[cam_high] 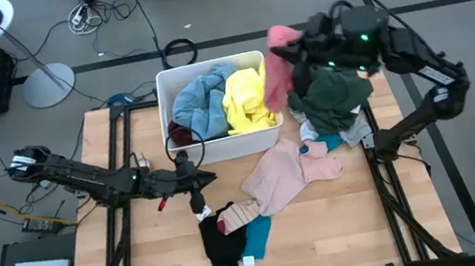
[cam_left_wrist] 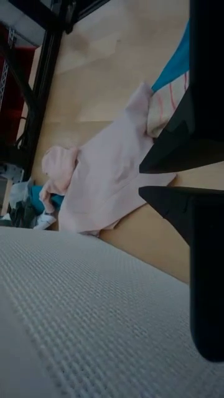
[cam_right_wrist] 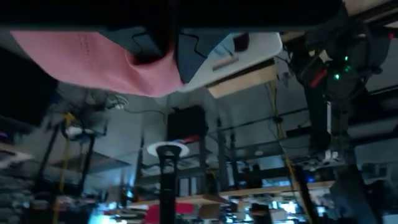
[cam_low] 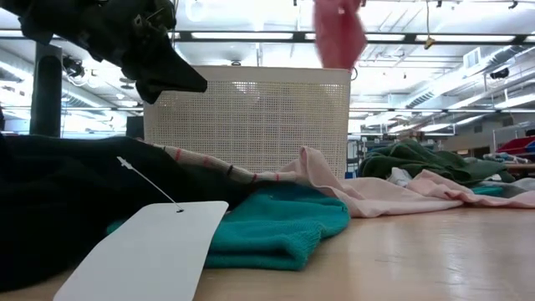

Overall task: Sort clothes
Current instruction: Put the pink boxer into the laundry bin

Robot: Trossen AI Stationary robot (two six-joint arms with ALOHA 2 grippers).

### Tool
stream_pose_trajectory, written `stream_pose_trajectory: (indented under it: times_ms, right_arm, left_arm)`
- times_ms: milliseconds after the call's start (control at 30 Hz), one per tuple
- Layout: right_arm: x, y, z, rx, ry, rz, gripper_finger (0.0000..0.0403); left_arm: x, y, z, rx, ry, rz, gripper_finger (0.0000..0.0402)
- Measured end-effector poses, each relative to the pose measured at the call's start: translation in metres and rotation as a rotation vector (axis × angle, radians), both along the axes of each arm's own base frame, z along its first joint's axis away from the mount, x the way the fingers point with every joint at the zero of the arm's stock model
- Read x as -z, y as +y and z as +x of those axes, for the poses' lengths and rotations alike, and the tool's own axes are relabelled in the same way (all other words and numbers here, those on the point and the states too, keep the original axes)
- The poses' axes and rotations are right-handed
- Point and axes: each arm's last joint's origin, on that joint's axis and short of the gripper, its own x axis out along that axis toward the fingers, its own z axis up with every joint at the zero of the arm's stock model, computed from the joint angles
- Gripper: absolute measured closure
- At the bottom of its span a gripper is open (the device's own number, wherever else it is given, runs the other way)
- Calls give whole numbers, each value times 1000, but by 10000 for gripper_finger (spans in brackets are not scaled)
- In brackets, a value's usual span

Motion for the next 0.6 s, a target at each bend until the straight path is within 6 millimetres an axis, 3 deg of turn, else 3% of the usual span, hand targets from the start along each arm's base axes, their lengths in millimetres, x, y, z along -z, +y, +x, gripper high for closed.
stream_pose_trajectory:
  times_ms: [133, 300, 433, 600]
  right_arm:
    - [-1, -17, 34, -45, 18, -13, 402]
    - [20, -42, 76, -107, 78, 31, 402]
    - [49, -63, 108, -107, 151, 69, 401]
    - [102, -88, 147, -96, 318, 150, 382]
  left_arm:
    - [-1, 1, 0, -2, -7, 10, 353]
    - [-1, 2, 1, -6, -4, 12, 353]
    - [0, 2, 0, -5, -1, 12, 353]
    - [0, 2, 0, 11, 5, 6, 353]
